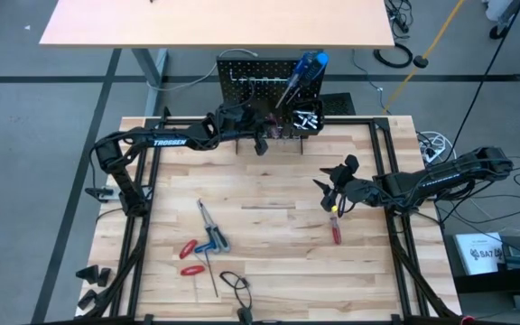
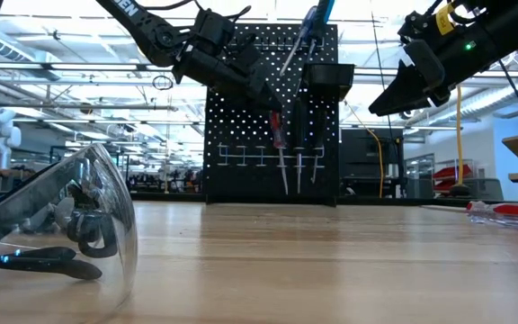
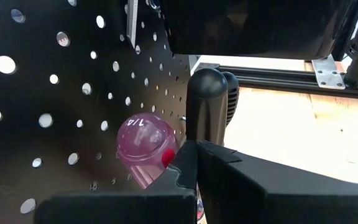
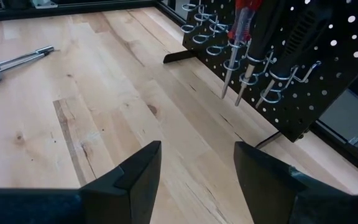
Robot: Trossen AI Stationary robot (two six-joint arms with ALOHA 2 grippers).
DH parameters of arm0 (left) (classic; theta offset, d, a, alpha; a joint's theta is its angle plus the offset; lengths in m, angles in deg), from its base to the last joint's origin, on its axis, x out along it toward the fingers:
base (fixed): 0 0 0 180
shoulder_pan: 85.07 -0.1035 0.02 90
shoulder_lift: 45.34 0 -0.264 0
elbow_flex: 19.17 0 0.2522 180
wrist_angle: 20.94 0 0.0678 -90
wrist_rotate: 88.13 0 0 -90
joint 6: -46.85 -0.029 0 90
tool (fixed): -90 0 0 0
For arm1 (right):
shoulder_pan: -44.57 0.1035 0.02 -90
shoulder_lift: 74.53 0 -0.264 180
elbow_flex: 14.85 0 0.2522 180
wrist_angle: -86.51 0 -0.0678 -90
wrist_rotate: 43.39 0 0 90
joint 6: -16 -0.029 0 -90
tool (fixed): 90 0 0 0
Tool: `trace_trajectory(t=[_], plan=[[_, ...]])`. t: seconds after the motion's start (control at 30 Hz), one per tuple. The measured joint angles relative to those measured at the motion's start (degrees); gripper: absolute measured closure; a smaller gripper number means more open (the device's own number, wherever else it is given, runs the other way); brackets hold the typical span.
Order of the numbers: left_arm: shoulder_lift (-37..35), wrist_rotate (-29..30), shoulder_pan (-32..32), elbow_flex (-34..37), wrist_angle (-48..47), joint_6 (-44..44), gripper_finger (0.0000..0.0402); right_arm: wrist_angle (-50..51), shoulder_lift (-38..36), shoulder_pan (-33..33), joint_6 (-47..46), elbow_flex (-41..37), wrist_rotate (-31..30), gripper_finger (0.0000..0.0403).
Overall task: Hang tools onto peg board
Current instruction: Hang the red screwdriver on the pegboard
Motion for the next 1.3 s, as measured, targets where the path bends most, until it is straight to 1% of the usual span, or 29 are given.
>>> trace_trajectory(t=[0.27,0.97,1.17,1.3], plan=[[0.0,-0.04,0.37,0.0,-0.84,-0.01,0.0402,-0.02,0.0,0.0,0.0,0.0,0.0,0.0209],[-0.13,-0.42,4.31,0.0,-10.86,0.04,0.0402,0.09,0.0,0.0,0.24,0.0,0.02,0.0209],[-0.28,-0.37,7.17,0.0,-13.94,-1.49,0.0402,0.35,0.0,-0.02,2.17,0.0,0.02,0.0209],[-1.52,1.53,9.92,0.02,-15.34,-2.36,0.0402,0.35,0.0,-0.02,3.61,0.0,0.04,0.0209]])
